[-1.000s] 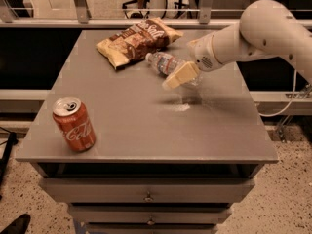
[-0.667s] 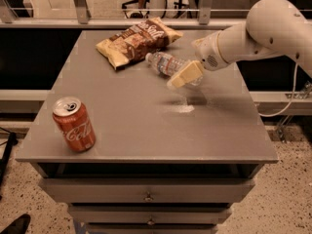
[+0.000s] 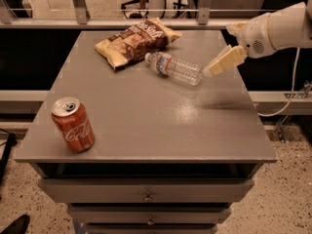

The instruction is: Knock water bottle over

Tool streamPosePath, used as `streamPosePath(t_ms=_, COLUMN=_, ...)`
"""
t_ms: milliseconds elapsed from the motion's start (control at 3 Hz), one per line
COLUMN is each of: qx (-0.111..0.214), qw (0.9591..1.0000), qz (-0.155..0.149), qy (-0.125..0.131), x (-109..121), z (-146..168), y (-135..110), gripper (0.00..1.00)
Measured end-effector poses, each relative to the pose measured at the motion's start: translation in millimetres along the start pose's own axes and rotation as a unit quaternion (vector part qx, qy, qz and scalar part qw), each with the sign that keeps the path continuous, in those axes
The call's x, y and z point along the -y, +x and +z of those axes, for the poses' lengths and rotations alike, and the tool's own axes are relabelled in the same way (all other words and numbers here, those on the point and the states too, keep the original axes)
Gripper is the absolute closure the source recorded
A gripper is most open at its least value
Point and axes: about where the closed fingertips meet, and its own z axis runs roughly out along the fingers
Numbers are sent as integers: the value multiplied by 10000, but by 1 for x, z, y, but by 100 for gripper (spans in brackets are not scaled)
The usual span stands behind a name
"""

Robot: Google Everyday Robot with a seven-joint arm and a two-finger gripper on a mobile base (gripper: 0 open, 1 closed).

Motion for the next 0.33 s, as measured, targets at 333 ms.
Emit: streamPosePath(t_ms=333, qx=27, qw=10000, qz=-34, qy=-11, x=1, z=-2, y=-4, gripper=0)
